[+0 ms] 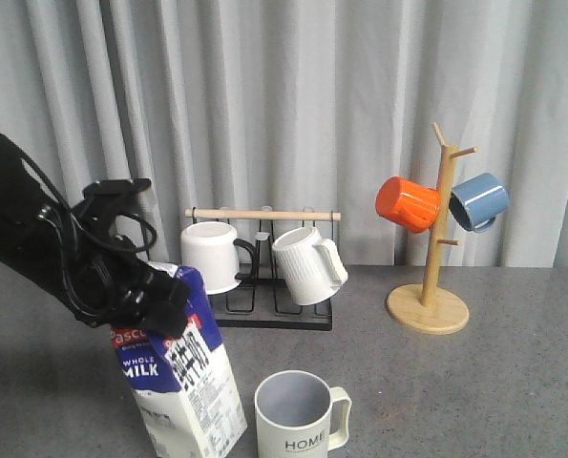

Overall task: Place milk next to cup
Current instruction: 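Lift the milk carton with the left gripper toward the white mug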

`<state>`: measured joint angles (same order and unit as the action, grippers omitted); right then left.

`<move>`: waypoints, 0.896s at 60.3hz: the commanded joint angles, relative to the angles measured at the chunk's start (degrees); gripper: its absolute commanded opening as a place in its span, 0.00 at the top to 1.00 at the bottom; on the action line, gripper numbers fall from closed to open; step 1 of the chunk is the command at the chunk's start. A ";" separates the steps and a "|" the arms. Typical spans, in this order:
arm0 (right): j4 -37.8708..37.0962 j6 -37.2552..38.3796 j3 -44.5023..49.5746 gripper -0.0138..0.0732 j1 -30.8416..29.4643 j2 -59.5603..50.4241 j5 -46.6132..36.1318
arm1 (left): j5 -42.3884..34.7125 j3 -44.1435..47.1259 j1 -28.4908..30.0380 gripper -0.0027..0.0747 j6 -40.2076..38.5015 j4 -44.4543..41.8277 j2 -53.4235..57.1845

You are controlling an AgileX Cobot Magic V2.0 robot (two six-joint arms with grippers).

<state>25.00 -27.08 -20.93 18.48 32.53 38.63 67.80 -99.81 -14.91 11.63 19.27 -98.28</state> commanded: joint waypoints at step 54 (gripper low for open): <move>0.83 0.02 -1.61 0.85 -0.26 0.11 -3.24 | 3.75 -1.81 -2.38 0.28 -1.17 0.17 -0.08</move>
<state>25.00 -27.08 -20.93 18.48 32.53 38.56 71.36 -99.81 -17.14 10.95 17.56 -101.14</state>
